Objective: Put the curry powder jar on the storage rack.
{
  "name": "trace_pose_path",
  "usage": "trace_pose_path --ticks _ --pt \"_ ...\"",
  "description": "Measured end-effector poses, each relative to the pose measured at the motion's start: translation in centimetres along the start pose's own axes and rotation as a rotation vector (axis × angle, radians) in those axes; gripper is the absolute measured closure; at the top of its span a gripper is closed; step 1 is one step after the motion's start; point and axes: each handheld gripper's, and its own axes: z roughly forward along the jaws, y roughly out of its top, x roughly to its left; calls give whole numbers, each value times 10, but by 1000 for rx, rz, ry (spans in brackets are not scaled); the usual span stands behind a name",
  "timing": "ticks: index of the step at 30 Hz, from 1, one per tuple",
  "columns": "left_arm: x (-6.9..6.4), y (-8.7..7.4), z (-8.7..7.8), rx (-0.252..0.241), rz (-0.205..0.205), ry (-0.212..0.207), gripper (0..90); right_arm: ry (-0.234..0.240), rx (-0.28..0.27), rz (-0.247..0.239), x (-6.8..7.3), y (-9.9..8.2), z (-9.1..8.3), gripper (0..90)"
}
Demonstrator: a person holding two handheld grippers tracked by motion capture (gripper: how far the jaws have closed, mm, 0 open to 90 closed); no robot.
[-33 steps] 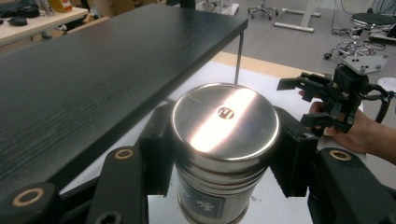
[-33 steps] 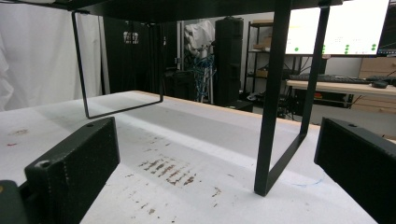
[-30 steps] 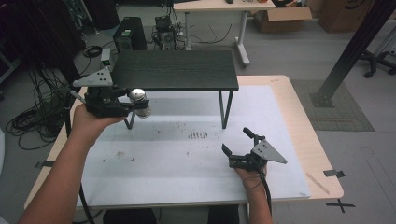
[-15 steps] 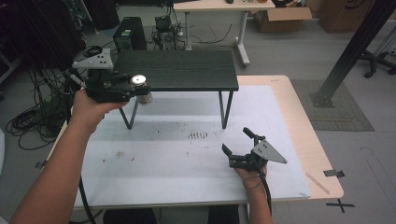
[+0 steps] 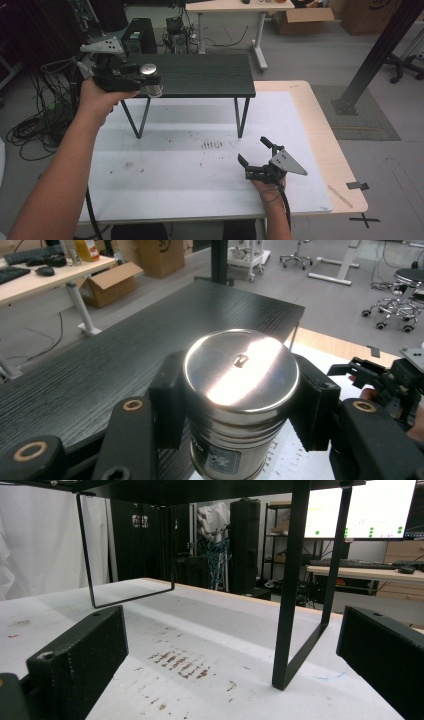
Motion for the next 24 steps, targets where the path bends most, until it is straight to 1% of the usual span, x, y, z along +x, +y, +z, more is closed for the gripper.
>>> trace_pose_path --ticks 6,9,10,14,15,18,20,24 --pt "7 1 7 13 -10 12 489 1 6 -4 1 0 1 0" --pt "15 2 15 22 -20 26 489 1 7 -5 1 0 1 0" --pt "15 2 15 22 -20 26 489 1 6 -5 1 0 1 0" --pt "25 4 25 22 -41 38 489 0 6 -3 0 0 0 0" --pt "25 4 25 22 -41 38 489 0 6 -2 0 0 1 0" --pt "32 4 31 41 -45 50 489 0 5 -1 0 0 0 0" --pt "38 5 34 39 -53 56 489 0 6 1 0 0 1 0" --pt "42 6 38 42 -57 61 489 1 8 3 0 0 1 0"
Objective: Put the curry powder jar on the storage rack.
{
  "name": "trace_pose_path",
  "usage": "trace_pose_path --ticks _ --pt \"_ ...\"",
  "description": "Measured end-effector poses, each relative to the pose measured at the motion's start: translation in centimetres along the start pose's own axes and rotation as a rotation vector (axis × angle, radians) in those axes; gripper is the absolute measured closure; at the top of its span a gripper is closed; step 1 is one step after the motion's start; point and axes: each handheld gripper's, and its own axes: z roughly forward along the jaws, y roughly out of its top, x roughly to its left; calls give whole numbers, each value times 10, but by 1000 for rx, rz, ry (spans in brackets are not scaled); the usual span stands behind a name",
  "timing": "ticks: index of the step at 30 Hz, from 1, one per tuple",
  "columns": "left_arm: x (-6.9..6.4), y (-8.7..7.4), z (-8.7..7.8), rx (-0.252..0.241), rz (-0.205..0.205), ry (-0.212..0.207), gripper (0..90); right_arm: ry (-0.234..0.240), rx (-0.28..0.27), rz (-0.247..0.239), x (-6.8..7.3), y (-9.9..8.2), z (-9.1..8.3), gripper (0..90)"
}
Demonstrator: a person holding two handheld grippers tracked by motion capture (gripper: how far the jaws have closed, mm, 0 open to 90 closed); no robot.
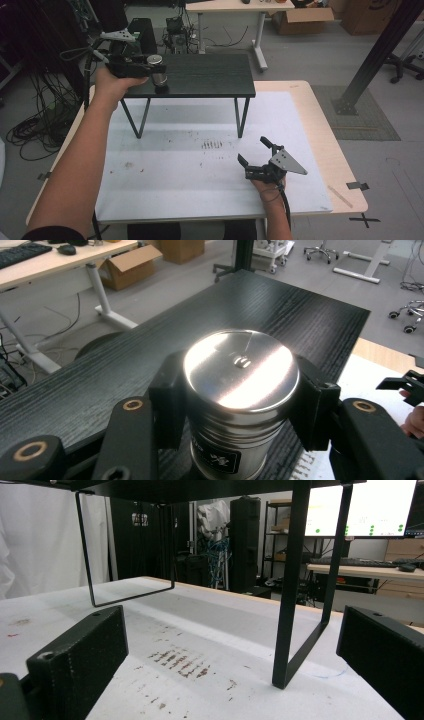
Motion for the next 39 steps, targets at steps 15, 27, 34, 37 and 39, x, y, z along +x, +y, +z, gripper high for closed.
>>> trace_pose_path --ticks 15,27,34,37,39 --pt "5 -1 5 29 3 4 489 -1 1 0 0 0 0 0" --pt "4 -5 6 34 -1 3 488 -1 -3 -1 0 0 0 0" --pt "2 -5 6 42 20 20 488 -1 -4 -1 0 0 0 0" --pt "2 -5 7 42 19 21 487 -1 -5 -2 0 0 0 0" --pt "1 -5 7 42 17 21 487 -1 -6 -3 0 0 0 0"
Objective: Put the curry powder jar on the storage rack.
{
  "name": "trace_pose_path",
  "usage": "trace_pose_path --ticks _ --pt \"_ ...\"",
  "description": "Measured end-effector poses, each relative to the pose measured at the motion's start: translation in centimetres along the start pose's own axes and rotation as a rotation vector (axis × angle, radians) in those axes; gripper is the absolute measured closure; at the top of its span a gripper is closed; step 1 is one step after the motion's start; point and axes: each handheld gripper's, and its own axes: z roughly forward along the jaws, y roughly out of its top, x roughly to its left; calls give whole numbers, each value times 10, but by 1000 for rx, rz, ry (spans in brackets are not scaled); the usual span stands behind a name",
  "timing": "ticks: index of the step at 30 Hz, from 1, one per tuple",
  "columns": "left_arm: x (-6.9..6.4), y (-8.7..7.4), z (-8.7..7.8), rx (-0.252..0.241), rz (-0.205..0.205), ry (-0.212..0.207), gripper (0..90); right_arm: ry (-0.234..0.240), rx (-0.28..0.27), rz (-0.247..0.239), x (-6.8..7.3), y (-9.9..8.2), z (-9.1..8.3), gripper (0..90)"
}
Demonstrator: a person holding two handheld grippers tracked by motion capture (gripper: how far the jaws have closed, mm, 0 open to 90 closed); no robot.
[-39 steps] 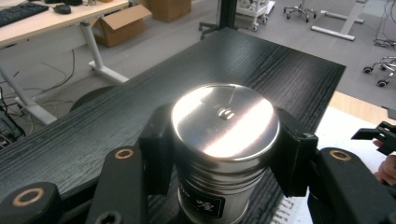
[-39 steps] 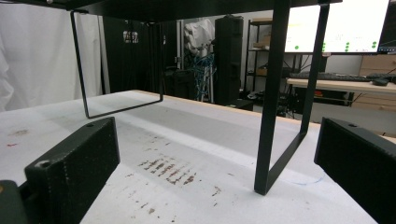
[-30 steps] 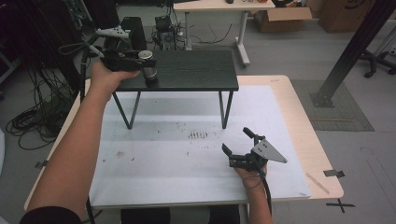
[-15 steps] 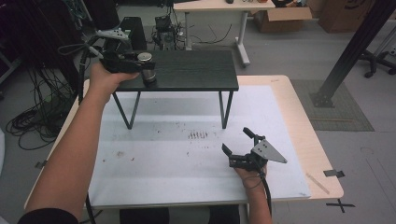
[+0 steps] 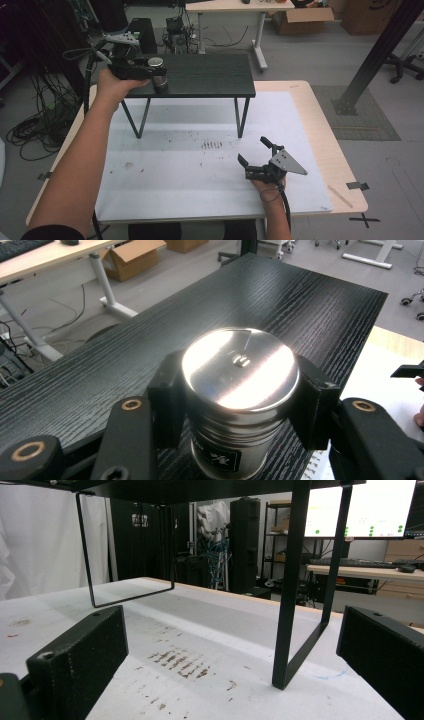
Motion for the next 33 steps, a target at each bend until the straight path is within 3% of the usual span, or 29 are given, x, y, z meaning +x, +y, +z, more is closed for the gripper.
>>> trace_pose_path --ticks 10,21,24,33 --pt "1 -1 4 24 -36 -4 360 0 0 1 0 0 0 0" --pt "1 -1 -1 -9 -44 8 286 0 0 0 0 0 0 0" --pt "1 -3 -5 -44 -46 3 268 -1 -3 -2 0 0 0 0" --pt "1 -10 -15 -74 -62 -15 228 -2 -2 -4 1 0 0 0"
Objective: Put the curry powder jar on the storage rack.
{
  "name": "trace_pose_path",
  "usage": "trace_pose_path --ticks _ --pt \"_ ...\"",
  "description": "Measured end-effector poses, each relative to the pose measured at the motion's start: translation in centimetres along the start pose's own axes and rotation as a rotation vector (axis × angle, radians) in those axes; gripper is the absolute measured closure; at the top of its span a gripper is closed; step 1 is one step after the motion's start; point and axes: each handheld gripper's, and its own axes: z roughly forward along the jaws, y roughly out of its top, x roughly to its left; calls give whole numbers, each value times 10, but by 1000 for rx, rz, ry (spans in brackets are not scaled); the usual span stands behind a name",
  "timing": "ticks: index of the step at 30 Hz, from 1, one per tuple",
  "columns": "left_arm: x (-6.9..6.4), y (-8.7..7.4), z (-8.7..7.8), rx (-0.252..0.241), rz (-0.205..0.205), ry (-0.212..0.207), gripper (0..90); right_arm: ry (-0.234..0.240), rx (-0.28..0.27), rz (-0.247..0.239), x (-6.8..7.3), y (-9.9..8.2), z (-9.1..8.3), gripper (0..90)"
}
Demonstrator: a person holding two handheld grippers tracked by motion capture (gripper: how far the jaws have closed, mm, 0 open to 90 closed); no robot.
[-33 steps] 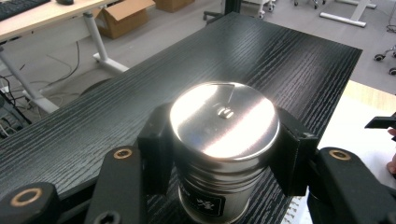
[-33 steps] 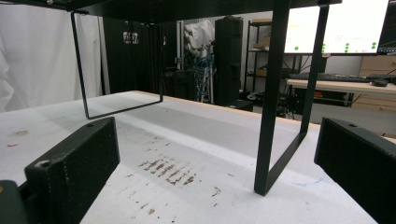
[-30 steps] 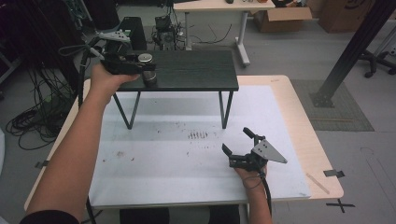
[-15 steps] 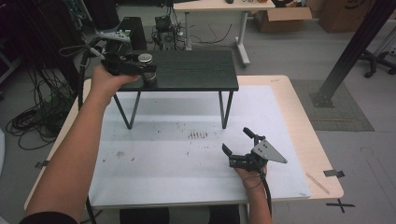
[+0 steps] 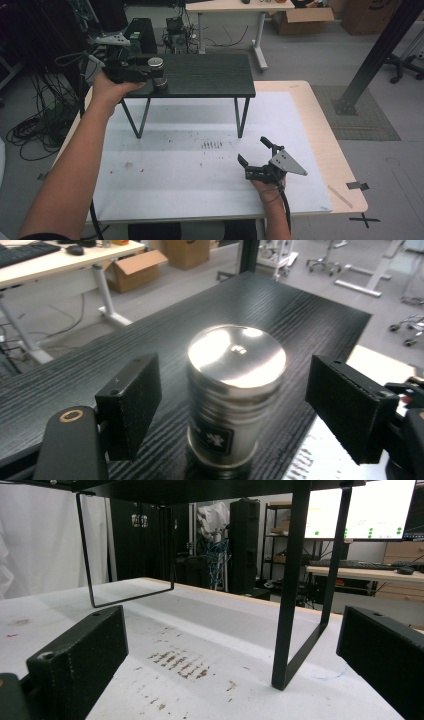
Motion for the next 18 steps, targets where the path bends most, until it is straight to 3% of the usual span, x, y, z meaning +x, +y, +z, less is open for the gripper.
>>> trace_pose_path --ticks 9,11,12,18 --pt "0 -4 -18 -36 -4 19 158 -2 -1 -4 0 0 0 0" --pt "-1 -5 -22 -38 4 24 133 -2 -1 -5 0 0 0 0" --pt "-4 -8 -25 -41 23 48 120 -2 -1 -5 0 0 0 0" --pt "-9 -13 -34 -52 27 55 102 -2 -3 -5 0 0 0 0"
